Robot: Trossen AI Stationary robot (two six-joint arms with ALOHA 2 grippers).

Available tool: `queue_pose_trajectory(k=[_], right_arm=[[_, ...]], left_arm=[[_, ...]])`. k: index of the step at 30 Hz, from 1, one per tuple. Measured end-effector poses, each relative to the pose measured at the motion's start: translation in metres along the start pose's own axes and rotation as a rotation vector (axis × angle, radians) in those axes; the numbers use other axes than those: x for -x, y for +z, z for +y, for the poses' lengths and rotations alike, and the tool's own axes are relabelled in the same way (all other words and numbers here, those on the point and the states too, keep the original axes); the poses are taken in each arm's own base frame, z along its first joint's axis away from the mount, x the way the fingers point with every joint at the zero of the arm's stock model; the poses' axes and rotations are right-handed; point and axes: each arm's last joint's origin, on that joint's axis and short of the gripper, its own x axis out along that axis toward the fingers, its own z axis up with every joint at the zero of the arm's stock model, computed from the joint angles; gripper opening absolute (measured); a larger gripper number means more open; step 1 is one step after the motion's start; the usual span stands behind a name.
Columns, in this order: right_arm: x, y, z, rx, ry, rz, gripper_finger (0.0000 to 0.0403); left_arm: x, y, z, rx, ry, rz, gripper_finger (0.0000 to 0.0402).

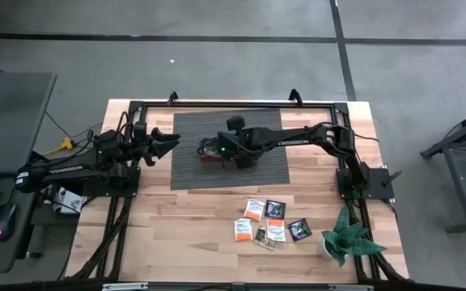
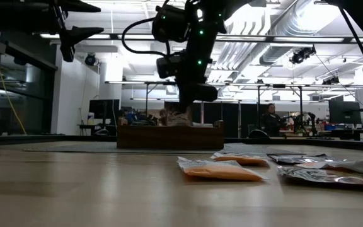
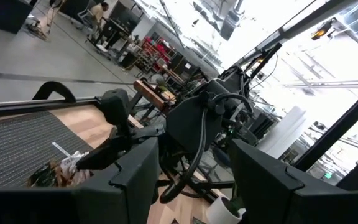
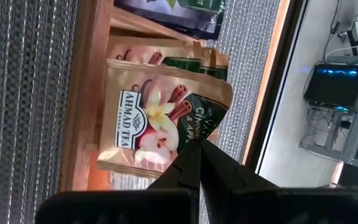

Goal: Pick & Place Tea
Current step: Put the brown tea bag into the middle section of the wooden organizer

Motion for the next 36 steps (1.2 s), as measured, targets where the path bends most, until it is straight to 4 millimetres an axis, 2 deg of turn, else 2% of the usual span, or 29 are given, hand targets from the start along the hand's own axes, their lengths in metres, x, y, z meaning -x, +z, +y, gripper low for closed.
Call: queue_pose_trajectory(k=[12, 20, 28, 32, 36], right_arm=[[-0.001, 0.005, -0.003, -0.015, -0.014, -0.056, 0.0000], [-0.020, 0.007, 0.012, 0.033, 0.047, -0.030, 0.0000], [-0.019, 0.008, 0.013, 0.031, 0.045, -0.030, 0.0003], [-0.018, 0.009, 0.014, 0.021, 0.090, -0.062, 0.0023], [-0.019, 0.009, 0.013, -0.030, 0.101, -0.065, 0.0064]], left_arm=[[0.000, 0.000, 0.000, 0.001, 0.001, -0.001, 0.0197], [0.000, 0.000, 0.000, 0.001, 0.001, 0.000, 0.0197], [0.000, 0.000, 0.000, 0.002, 0.000, 0.002, 0.0197], [0.000, -0.002, 0.001, 0.002, 0.010, 0.019, 0.0197], [0.000, -0.002, 0.001, 0.002, 0.010, 0.020, 0.0197]])
